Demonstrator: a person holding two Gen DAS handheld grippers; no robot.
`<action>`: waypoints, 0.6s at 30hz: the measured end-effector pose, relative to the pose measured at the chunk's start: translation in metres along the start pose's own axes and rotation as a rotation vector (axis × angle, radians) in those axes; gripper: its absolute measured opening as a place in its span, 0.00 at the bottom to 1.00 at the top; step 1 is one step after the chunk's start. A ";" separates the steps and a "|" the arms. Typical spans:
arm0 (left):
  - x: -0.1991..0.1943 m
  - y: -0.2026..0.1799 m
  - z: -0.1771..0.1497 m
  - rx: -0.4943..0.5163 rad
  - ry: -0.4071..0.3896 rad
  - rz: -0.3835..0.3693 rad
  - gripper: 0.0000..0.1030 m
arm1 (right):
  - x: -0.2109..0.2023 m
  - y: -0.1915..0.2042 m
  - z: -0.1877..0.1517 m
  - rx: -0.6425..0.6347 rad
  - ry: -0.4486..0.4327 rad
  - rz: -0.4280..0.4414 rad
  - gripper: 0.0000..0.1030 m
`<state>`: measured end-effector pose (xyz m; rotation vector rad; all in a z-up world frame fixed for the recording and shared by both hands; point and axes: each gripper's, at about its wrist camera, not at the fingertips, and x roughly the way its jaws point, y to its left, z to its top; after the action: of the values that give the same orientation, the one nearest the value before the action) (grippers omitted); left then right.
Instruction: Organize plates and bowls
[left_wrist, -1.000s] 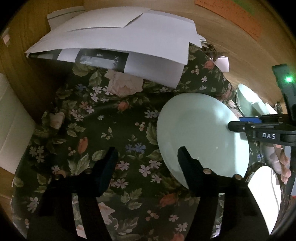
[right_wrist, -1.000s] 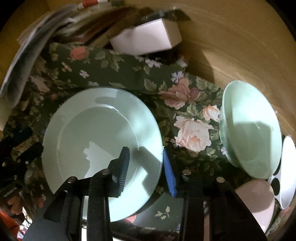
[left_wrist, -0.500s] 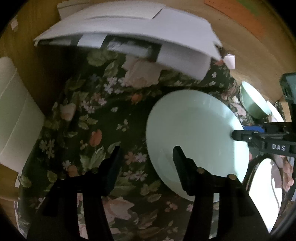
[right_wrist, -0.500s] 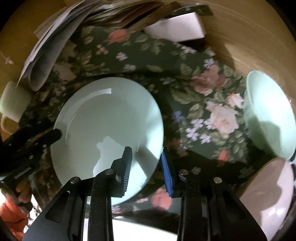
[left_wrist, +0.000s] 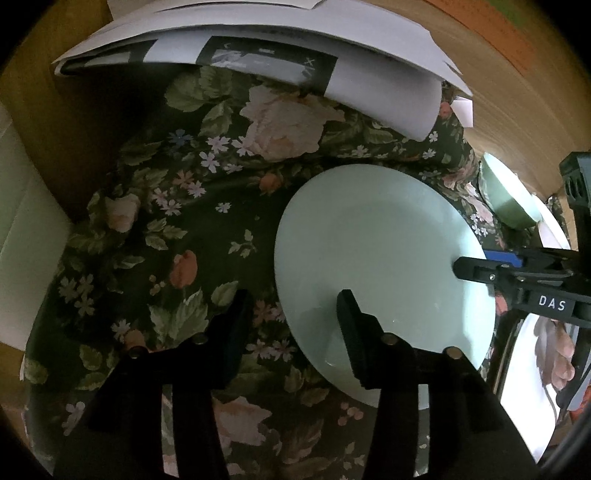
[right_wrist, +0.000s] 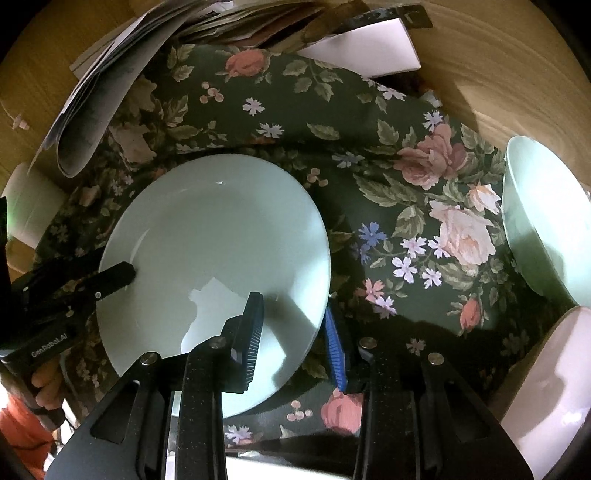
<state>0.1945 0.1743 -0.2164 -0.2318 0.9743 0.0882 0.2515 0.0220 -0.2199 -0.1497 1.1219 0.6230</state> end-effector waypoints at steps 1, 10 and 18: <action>0.001 -0.001 0.001 0.002 0.000 -0.003 0.45 | 0.000 -0.002 0.001 -0.004 -0.002 0.000 0.29; 0.005 -0.011 0.003 0.031 -0.007 -0.022 0.38 | -0.004 0.000 0.000 -0.022 -0.018 0.003 0.25; -0.011 -0.006 0.002 0.014 -0.033 -0.032 0.37 | -0.027 -0.001 -0.003 -0.024 -0.058 0.012 0.22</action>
<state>0.1907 0.1695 -0.2053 -0.2326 0.9378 0.0559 0.2421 0.0091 -0.1974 -0.1444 1.0605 0.6477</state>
